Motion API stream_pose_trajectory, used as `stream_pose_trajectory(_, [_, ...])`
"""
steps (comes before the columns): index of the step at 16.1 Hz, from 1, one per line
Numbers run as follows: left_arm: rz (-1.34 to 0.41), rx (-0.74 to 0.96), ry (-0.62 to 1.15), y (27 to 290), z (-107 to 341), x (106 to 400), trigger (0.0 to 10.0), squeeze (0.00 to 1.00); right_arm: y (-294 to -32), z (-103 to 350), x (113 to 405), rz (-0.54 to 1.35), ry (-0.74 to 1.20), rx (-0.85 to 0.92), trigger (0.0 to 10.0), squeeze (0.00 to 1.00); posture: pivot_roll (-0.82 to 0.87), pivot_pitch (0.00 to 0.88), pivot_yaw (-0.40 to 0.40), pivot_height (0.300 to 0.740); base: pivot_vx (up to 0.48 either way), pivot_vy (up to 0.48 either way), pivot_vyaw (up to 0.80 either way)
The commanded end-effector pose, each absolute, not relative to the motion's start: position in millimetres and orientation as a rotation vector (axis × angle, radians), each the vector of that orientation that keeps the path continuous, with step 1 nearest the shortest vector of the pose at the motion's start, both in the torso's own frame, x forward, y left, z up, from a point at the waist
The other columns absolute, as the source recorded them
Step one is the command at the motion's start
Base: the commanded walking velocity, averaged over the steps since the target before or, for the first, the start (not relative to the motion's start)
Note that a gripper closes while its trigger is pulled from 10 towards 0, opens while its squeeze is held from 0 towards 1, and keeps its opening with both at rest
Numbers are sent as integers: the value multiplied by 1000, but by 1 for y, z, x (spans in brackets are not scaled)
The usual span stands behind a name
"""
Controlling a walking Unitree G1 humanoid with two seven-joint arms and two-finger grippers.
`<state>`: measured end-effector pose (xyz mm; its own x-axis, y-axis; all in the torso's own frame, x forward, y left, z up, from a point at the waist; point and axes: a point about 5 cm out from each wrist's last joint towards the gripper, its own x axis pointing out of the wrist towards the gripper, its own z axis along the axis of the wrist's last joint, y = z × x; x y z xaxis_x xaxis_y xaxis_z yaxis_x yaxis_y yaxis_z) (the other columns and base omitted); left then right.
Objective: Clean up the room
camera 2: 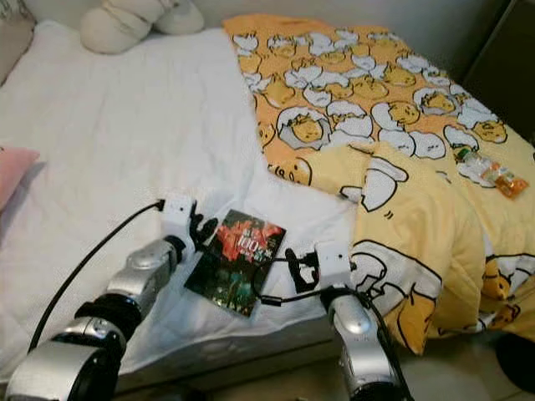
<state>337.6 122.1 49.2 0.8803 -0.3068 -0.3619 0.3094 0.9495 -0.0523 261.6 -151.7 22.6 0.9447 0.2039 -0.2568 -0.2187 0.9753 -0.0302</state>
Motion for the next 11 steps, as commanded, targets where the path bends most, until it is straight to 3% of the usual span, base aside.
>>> stream_pose_trajectory(1, [-337, 62, 344, 120, 53, 339, 10000, 0, -155, 24, 264, 202, 242, -70, 10000, 0, 89, 0, -37, 740, 0, 0, 0])
stream_pose_trajectory(2, [-365, 138, 289, 120, 55, 337, 10000, 0, -154, 24, 264, 201, 240, -65, 10000, 0, 89, 0, -33, 740, 0, 0, 0])
stream_pose_trajectory(3, [-352, 186, 232, 126, 53, 330, 10000, 1000, -153, 25, 263, 197, 228, -52, 10000, 0, 84, 0, -25, 740, 0, 0, 0])
stream_pose_trajectory(7, [-260, 165, 70, 153, 61, 306, 10000, 1000, -151, 3, 259, 161, 369, 228, 10000, 0, 140, 0, -26, 740, 0, 0, 0])
stream_pose_trajectory(10, [-392, 159, -11, 142, 81, 304, 10000, 1000, -135, 3, 263, 191, 388, 340, 10000, 0, 184, 0, -46, 740, 0, 0, 0])
stream_pose_trajectory(11, [-403, 162, -12, 144, 83, 299, 10000, 0, -126, -3, 260, 235, 418, 347, 10000, 0, 195, 0, -48, 740, 0, 0, 0])
